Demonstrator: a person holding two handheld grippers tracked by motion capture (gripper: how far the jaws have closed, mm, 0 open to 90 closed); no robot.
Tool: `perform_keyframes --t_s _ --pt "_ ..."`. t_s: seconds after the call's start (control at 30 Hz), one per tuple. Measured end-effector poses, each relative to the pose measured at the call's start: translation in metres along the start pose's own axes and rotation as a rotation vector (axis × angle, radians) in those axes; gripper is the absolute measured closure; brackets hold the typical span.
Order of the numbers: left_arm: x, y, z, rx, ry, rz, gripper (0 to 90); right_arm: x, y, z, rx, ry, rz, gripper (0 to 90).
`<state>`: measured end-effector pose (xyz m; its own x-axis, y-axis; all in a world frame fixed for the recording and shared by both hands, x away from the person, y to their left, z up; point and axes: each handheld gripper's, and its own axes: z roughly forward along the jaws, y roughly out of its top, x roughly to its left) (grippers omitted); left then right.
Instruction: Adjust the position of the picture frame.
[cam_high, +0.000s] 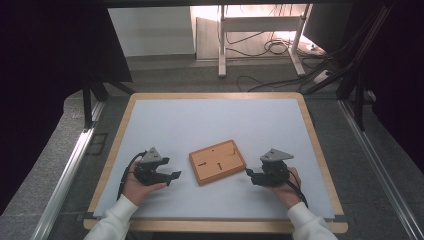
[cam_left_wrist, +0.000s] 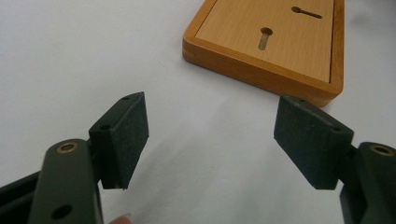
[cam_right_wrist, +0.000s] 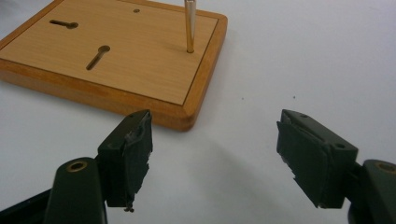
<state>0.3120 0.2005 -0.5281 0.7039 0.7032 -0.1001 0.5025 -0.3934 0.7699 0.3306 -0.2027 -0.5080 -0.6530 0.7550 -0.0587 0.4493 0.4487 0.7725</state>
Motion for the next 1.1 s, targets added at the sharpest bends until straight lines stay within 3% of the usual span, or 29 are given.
perform_keyframes --t_s 0.37,0.67,0.9,1.1 --pt "0.001 0.000 0.001 0.002 -0.003 0.004 25.7 0.016 0.019 0.026 -0.015 0.023 -0.038 37.5" --pt "0.002 -0.001 0.000 -0.004 -0.006 0.001 25.7 0.019 0.034 0.042 -0.029 0.015 -0.058 47.1" --pt "0.003 -0.001 0.000 -0.004 -0.006 0.002 25.7 0.015 0.041 0.059 -0.024 -0.001 -0.048 58.5" --pt "0.003 -0.001 -0.001 -0.008 -0.001 0.002 25.6 0.017 0.046 0.072 -0.030 -0.004 -0.049 73.5"
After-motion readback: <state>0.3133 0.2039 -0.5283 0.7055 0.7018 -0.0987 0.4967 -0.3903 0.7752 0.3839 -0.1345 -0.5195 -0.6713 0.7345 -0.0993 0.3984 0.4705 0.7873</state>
